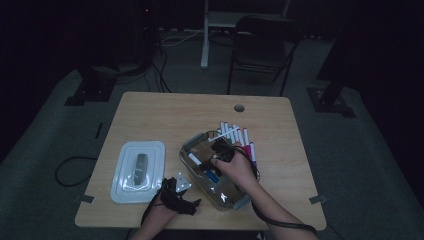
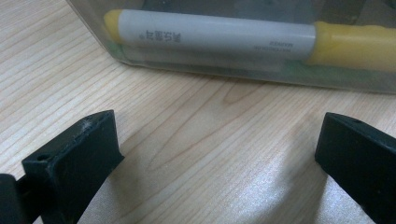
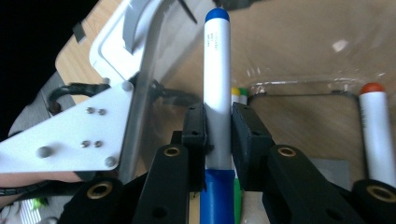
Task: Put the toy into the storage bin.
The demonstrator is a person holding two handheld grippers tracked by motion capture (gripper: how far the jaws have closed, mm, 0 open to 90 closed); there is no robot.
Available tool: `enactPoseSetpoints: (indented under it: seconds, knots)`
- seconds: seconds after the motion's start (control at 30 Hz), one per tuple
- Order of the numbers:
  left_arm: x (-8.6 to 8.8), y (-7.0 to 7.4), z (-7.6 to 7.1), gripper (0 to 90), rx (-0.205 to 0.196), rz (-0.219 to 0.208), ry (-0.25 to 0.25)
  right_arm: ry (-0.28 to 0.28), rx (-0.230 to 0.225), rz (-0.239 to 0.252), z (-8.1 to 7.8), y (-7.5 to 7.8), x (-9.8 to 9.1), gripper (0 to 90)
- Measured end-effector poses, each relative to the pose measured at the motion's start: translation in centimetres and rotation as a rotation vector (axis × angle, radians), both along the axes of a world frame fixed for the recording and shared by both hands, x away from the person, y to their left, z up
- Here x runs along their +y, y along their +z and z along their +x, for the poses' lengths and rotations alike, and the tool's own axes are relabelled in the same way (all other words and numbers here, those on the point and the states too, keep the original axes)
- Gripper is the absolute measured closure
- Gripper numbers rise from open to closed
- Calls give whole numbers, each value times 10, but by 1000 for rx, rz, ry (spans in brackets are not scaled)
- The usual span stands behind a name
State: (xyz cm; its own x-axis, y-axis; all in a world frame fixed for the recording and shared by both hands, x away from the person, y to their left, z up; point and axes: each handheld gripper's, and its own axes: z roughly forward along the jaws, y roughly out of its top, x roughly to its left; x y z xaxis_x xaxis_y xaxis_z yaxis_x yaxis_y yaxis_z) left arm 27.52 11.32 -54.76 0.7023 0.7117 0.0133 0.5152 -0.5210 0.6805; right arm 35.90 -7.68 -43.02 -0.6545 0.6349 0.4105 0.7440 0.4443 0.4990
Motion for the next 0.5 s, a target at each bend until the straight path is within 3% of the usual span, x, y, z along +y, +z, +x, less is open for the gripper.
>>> enactPoseSetpoints:
  seconds: [0.03, 0.13, 0.17, 0.27, 0.37, 0.5]
  knots:
    - [0, 0, 0, 4, 0, 0, 0, 13, 11, -28, 2, -4, 5, 767]
    - [0, 0, 0, 4, 0, 0, 0, 22, 26, -44, 4, -8, 10, 767]
    - [0, 0, 0, 4, 0, 0, 0, 36, 38, -75, 4, -13, 14, 767]
    - [0, 0, 0, 5, 2, 1, -1, 43, 47, -101, 5, -18, 18, 766]
    - [0, 0, 0, 4, -1, -1, 1, 68, 69, -162, 5, -28, 24, 766]
    - [0, 0, 0, 4, -2, -1, 1, 88, 116, -174, 6, -36, 28, 766]
